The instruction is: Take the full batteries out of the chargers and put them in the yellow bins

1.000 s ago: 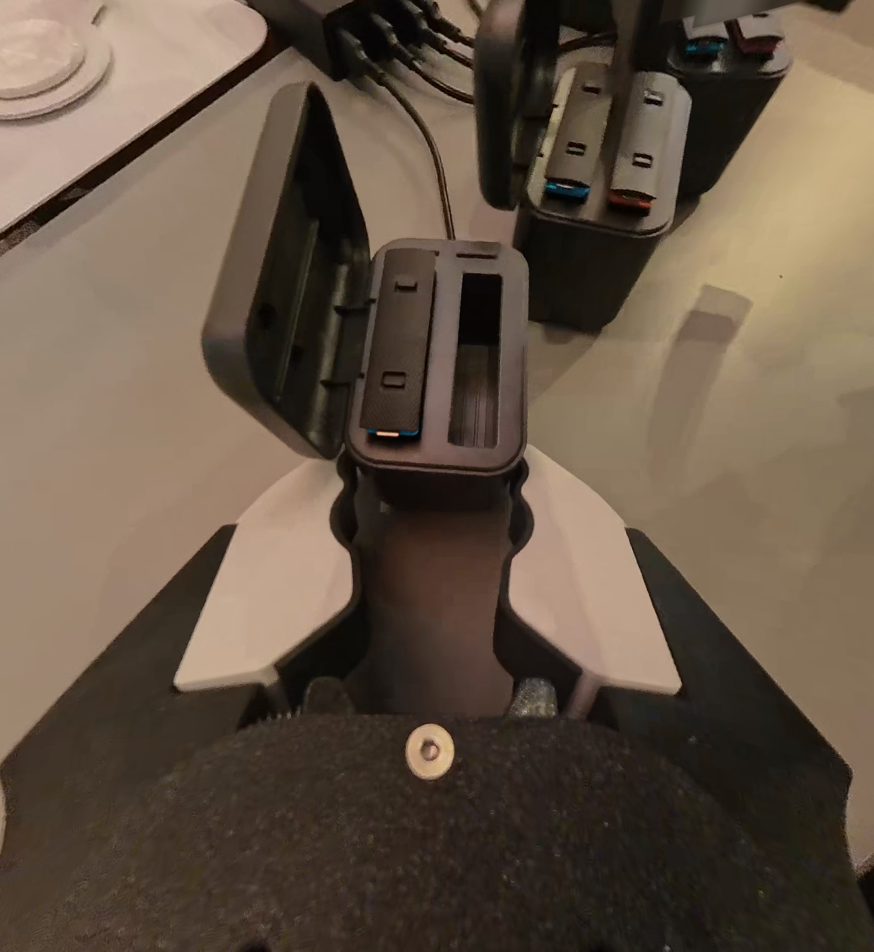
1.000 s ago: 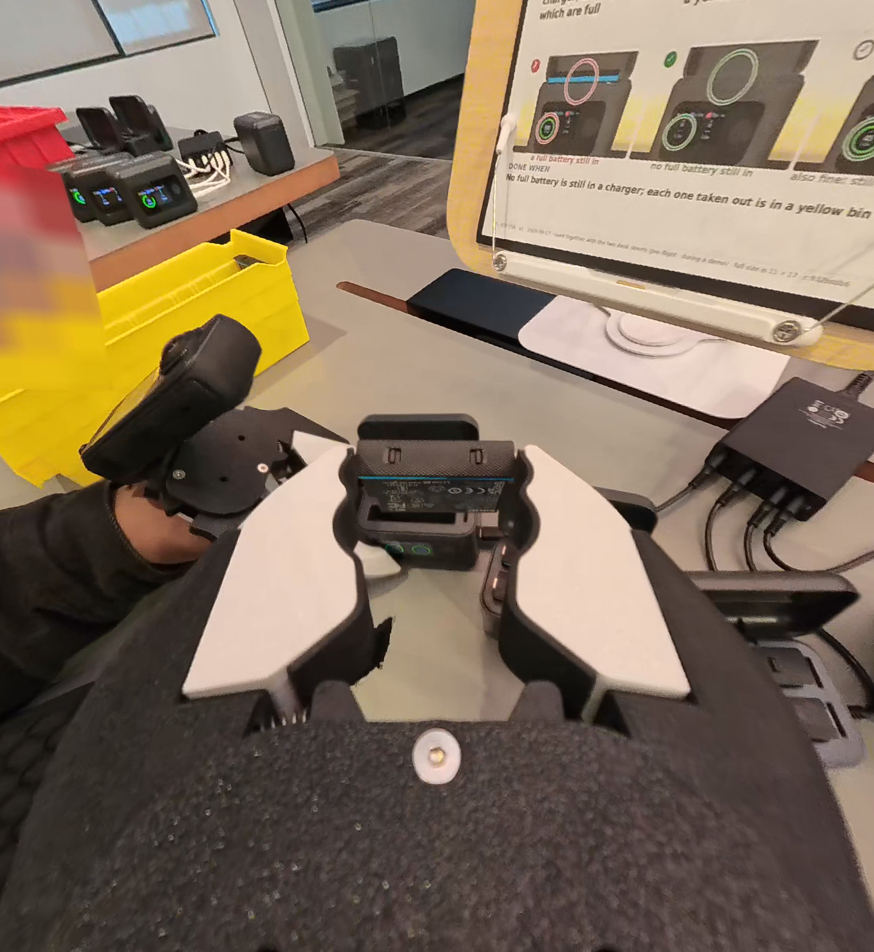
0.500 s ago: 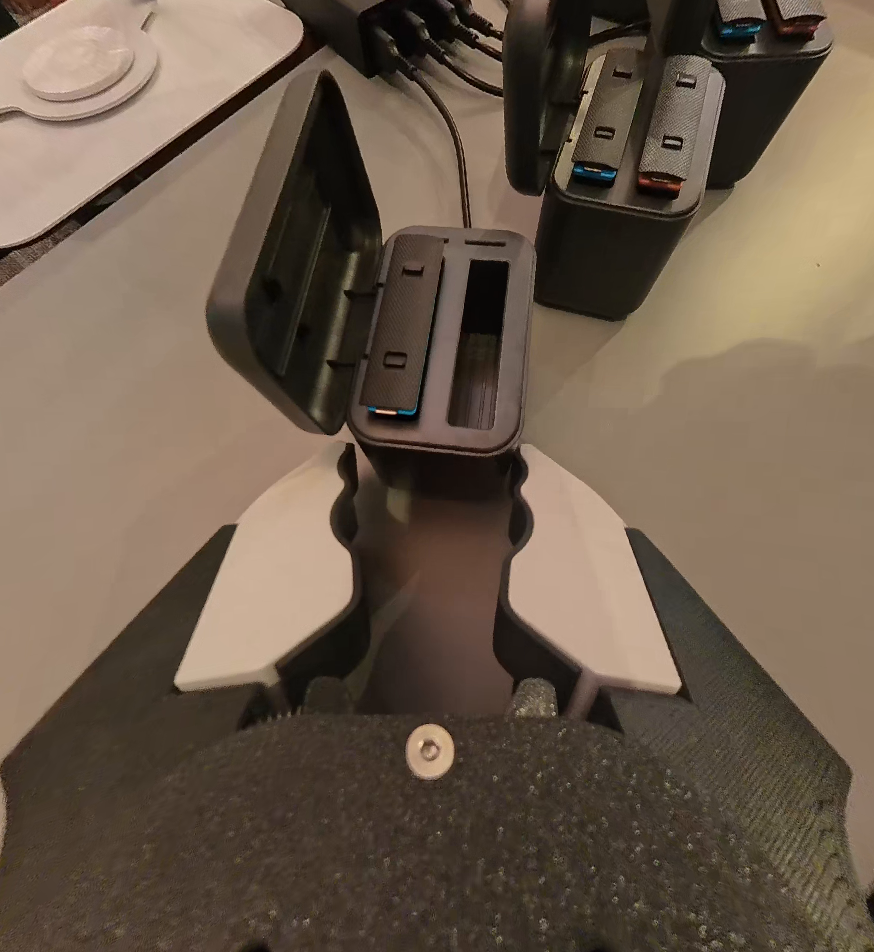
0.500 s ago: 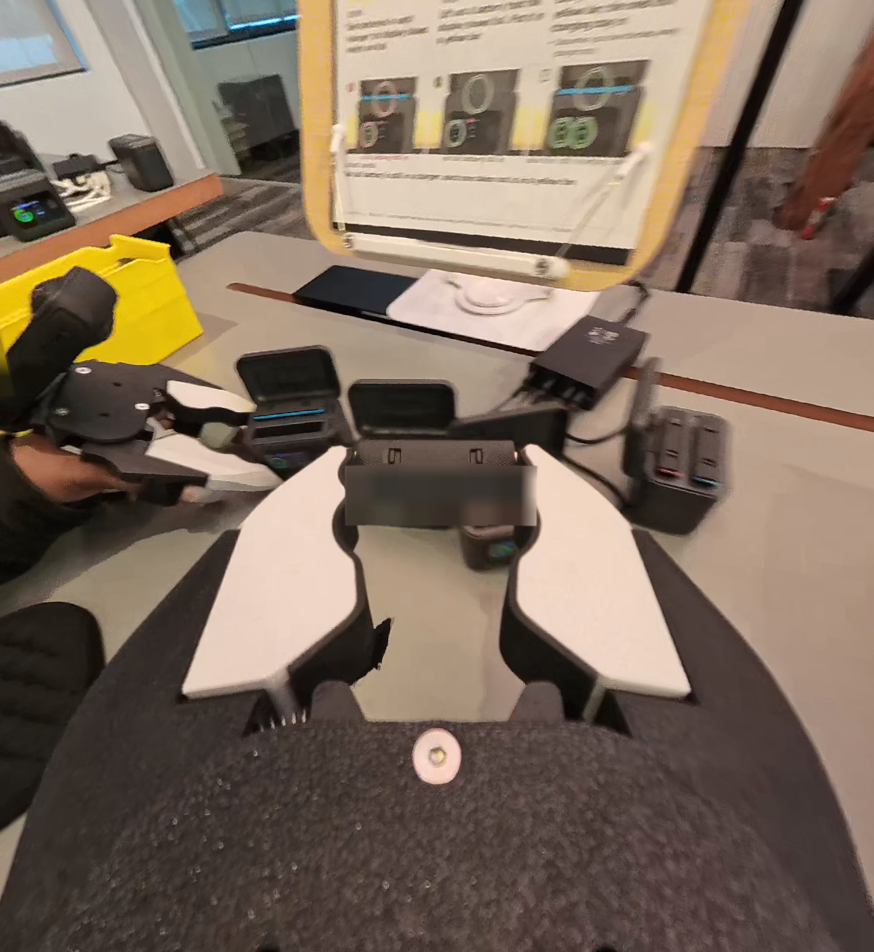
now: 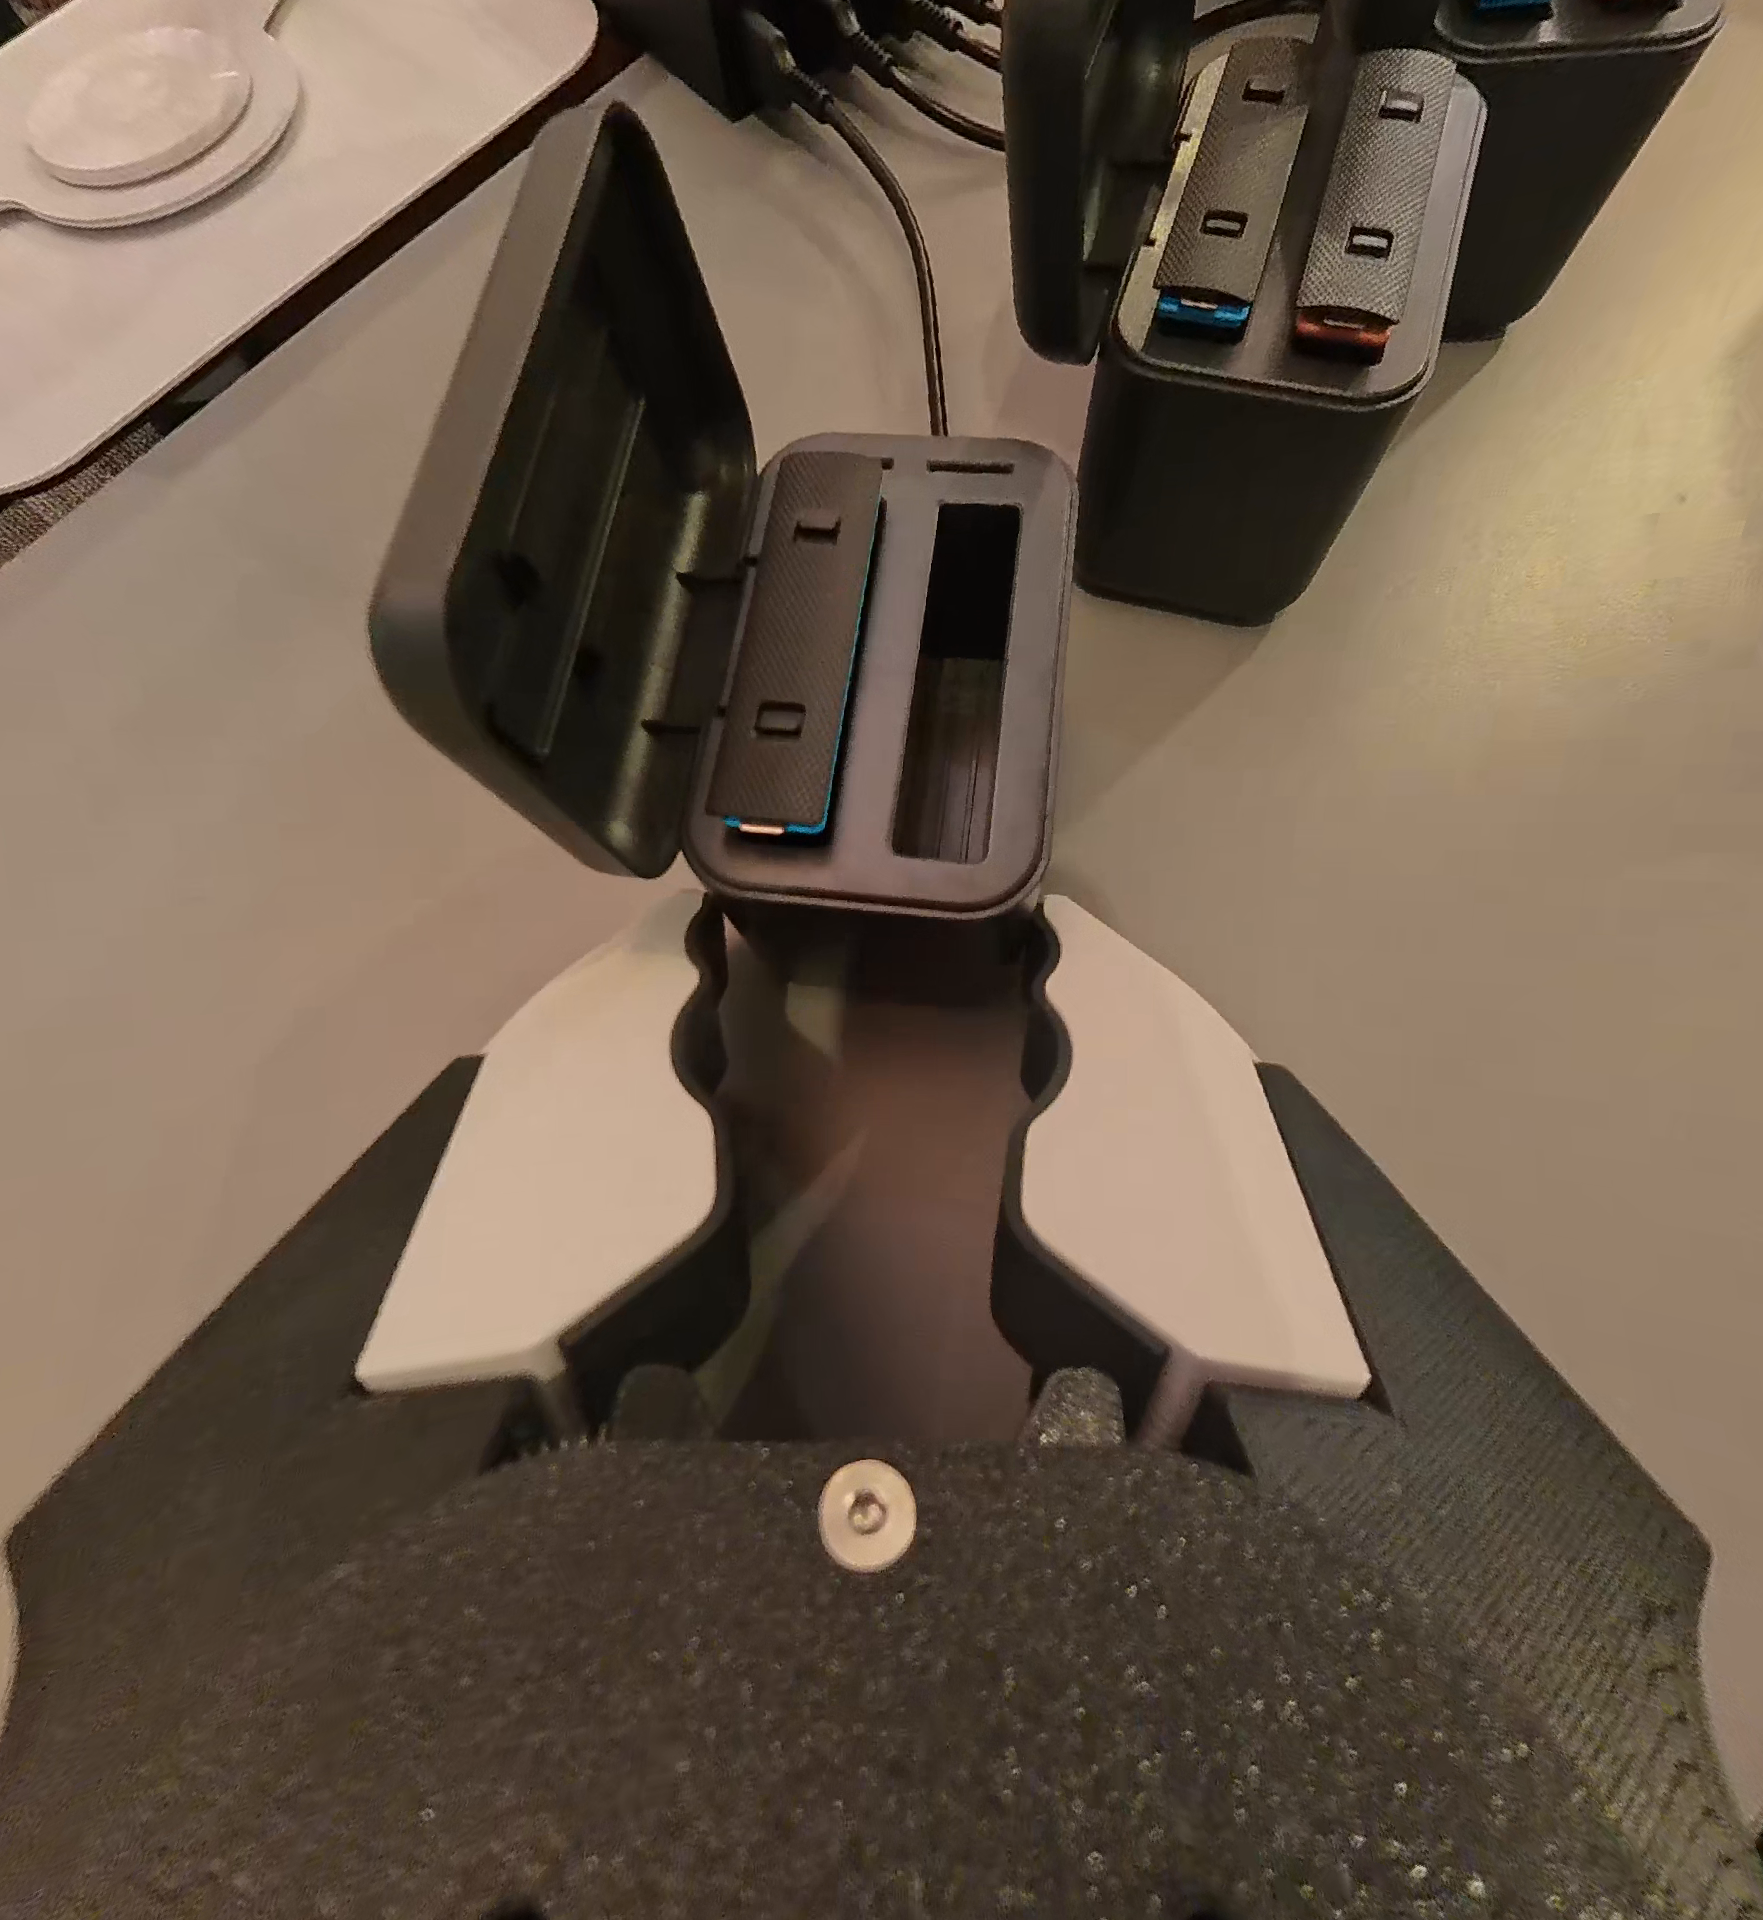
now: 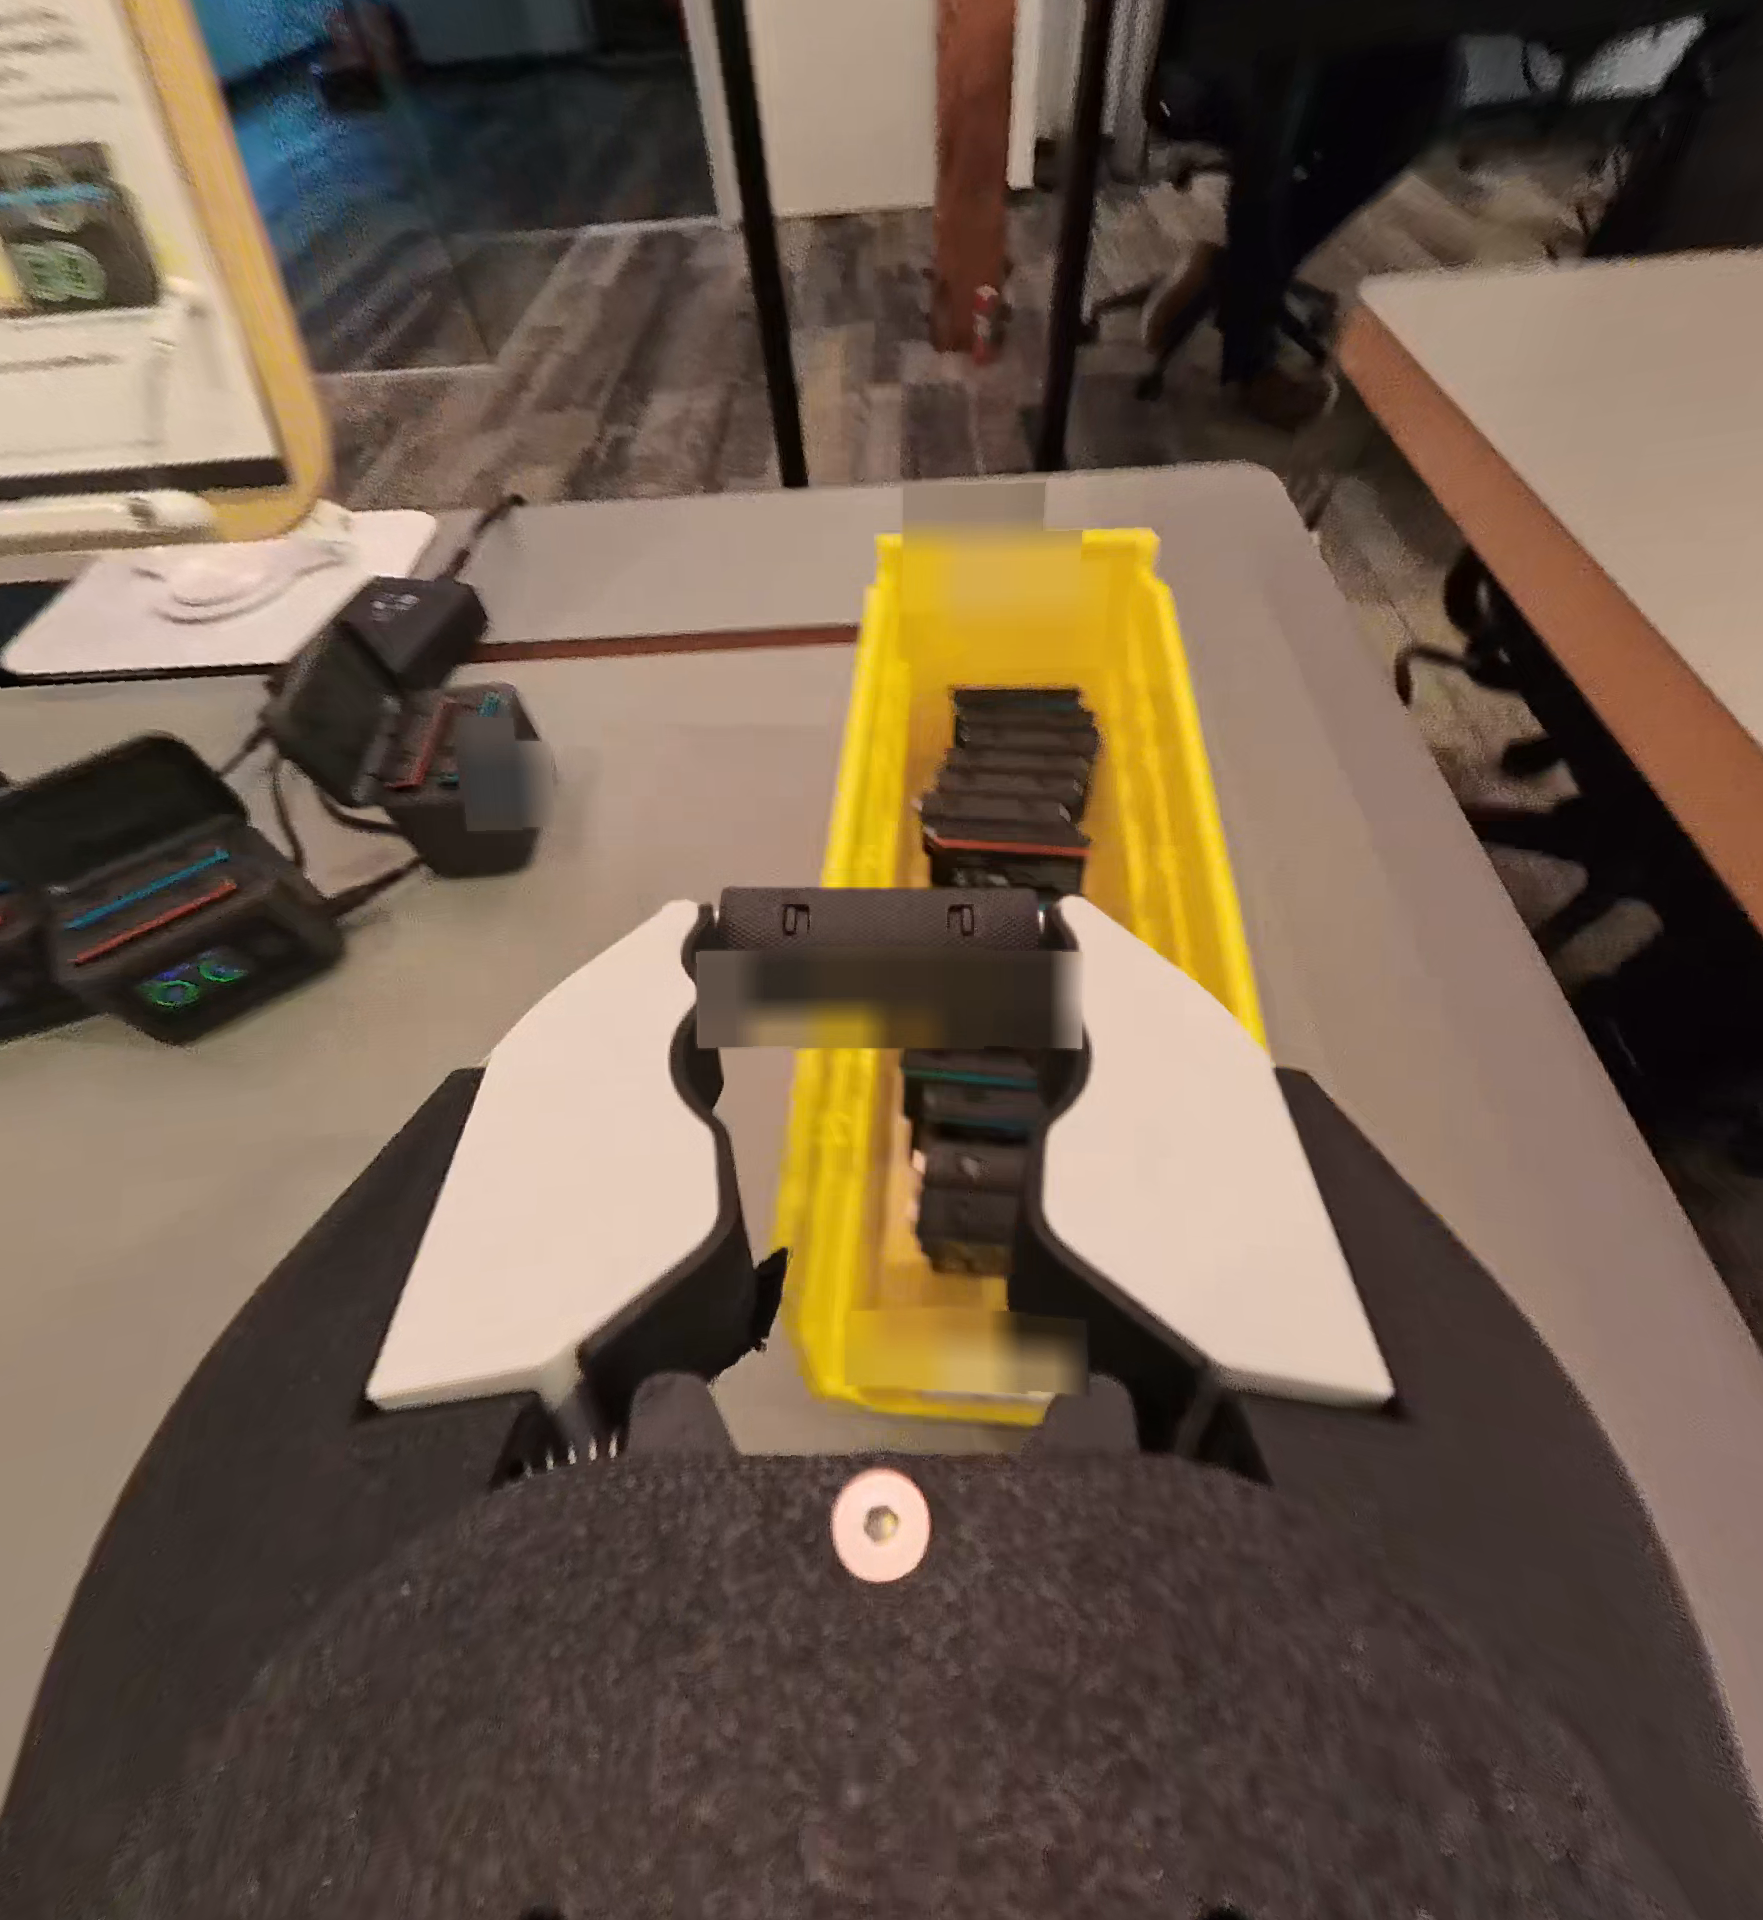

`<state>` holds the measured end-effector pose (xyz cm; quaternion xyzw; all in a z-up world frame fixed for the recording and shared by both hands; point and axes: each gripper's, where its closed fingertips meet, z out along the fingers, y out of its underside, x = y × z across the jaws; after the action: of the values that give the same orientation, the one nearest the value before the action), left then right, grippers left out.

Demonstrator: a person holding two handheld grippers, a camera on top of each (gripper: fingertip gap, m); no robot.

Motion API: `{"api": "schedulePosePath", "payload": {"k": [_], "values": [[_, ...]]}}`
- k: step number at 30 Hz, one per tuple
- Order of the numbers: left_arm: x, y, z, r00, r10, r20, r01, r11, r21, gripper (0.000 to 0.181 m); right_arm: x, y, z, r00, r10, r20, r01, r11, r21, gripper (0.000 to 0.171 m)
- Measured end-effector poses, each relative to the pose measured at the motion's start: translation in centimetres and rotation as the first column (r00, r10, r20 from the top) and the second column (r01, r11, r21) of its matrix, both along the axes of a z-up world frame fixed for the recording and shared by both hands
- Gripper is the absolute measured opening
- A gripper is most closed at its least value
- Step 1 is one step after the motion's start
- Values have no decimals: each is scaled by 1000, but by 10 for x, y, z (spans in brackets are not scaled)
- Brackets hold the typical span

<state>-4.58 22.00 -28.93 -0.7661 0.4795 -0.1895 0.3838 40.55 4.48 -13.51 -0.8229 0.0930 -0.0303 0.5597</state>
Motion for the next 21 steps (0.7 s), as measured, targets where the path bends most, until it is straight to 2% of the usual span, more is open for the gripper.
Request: {"api": "schedulePosePath", "payload": {"k": [4, 9, 21], "values": [[0, 0, 0, 1000, 0, 0, 0, 1000, 2, 55, 23, -21, -33, 997, -36, -64, 31, 997, -78, 59], [0, 0, 0, 1000, -1, 0, 1, 1000, -1, 55, 25, -36, -62, 997, -62, -36, 57, 990, -128, 59], [0, 0, 0, 1000, -1, 1, 1, 1000, -2, 55, 23, -40, -115, 999, -52, -15, 46, 963, -266, 59]]}}
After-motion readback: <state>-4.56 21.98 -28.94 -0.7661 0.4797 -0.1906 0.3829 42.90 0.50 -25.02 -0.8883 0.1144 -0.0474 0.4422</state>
